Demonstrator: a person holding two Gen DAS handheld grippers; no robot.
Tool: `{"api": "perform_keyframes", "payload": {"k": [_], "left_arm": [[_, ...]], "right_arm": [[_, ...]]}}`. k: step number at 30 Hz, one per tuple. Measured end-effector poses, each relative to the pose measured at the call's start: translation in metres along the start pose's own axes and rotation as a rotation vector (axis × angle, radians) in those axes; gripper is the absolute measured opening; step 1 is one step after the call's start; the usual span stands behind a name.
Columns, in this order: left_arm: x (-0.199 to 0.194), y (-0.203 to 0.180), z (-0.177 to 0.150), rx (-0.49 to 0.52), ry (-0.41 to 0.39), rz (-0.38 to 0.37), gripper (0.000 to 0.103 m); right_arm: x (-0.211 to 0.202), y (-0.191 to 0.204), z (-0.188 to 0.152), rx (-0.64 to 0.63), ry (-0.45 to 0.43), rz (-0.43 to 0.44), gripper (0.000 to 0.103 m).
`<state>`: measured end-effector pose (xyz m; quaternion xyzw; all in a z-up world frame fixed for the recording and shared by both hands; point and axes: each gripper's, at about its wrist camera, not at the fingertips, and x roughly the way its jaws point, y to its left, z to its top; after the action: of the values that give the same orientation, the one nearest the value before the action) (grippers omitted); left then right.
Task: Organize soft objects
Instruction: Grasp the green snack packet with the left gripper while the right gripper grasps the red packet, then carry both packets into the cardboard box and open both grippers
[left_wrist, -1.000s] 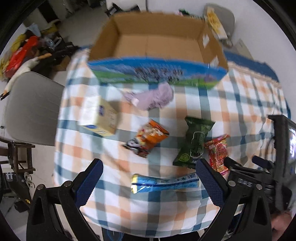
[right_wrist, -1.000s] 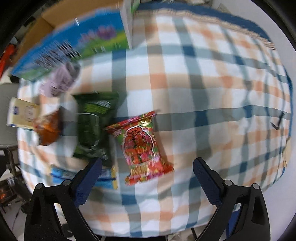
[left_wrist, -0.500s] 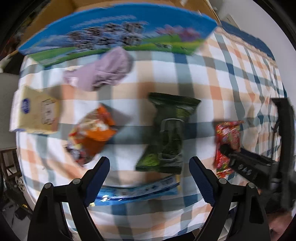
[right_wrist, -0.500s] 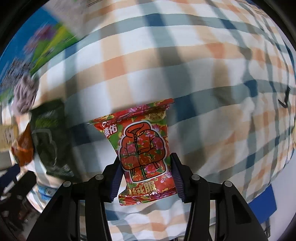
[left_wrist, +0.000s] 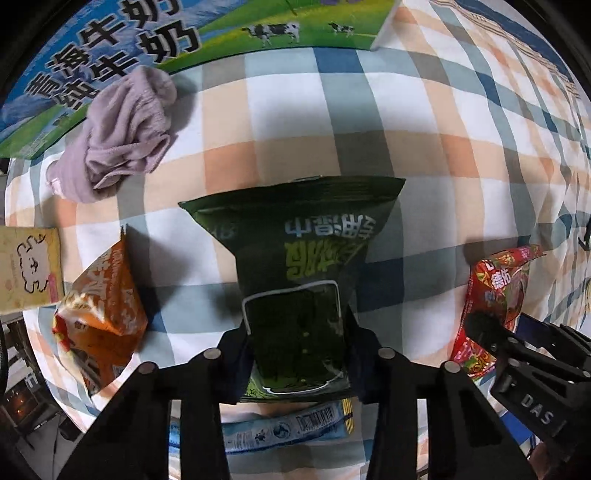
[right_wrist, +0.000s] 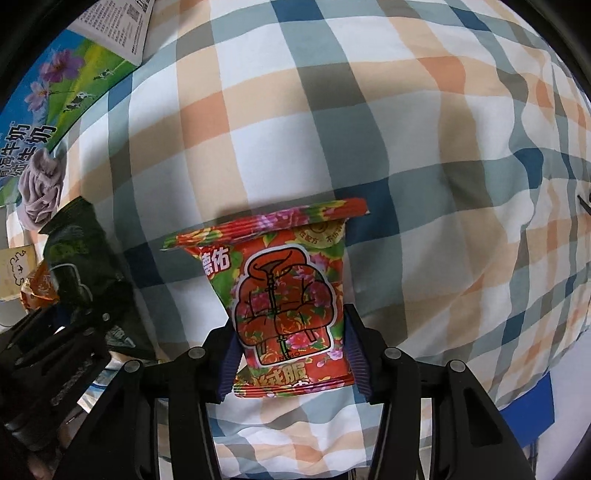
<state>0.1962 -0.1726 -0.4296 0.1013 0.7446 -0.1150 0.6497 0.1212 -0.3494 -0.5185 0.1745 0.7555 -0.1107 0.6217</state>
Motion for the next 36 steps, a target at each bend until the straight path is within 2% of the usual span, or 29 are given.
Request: {"api": "perform_keyframes", "payload": {"k": [4,9,16,19,21,23,27,30,31,32,34,35,36], "left_arm": [[-0.013,-0.002,-0.013,-0.016,-0.022,0.015,0.035],[-0.041,0.000,-0.035,-0.040,-0.083,0.018,0.035],[-0.111,0.012,-0.064,-0.080,-0.201,-0.052,0.034],[-0.158,0.023,-0.058,-0.075,-0.262,-0.080,0.034],[-0.186,0.032,-0.042,-0.066,-0.307,-0.065,0.034],[-0.212,0.044,-0.040,-0.058,-0.345,-0.052,0.034],[-0.235,0.059,-0.003,-0.036,-0.396,-0.026,0.034],[-0.246,0.064,0.029,-0.024,-0.415,-0.018,0.034],[-0.251,0.066,0.034,-0.021,-0.420,-0.016,0.034],[-0.256,0.071,0.043,-0.019,-0.422,-0.017,0.034],[-0.259,0.079,0.065,-0.018,-0.421,-0.015,0.034],[-0.258,0.083,0.077,-0.017,-0.417,-0.017,0.034],[-0.257,0.087,0.089,-0.019,-0.411,-0.020,0.034]], "right_arm": [[0.009,0.010,-0.005,-0.021,-0.021,-0.014,0.049],[0.009,0.023,-0.021,-0.047,-0.055,0.031,0.048],[-0.041,0.047,-0.046,-0.134,-0.177,0.142,0.048],[-0.063,0.061,-0.051,-0.172,-0.238,0.179,0.048],[-0.078,0.069,-0.050,-0.190,-0.263,0.190,0.048],[-0.093,0.081,-0.045,-0.205,-0.295,0.195,0.048],[-0.120,0.100,-0.030,-0.218,-0.343,0.175,0.048],[-0.167,0.102,0.001,-0.220,-0.359,0.161,0.048],[-0.165,0.109,0.009,-0.219,-0.364,0.155,0.048],[-0.199,0.118,0.022,-0.219,-0.363,0.153,0.048],[-0.204,0.131,0.052,-0.212,-0.367,0.142,0.048],[-0.235,0.142,0.080,-0.210,-0.362,0.140,0.048],[-0.236,0.149,0.090,-0.205,-0.360,0.137,0.048]]}}
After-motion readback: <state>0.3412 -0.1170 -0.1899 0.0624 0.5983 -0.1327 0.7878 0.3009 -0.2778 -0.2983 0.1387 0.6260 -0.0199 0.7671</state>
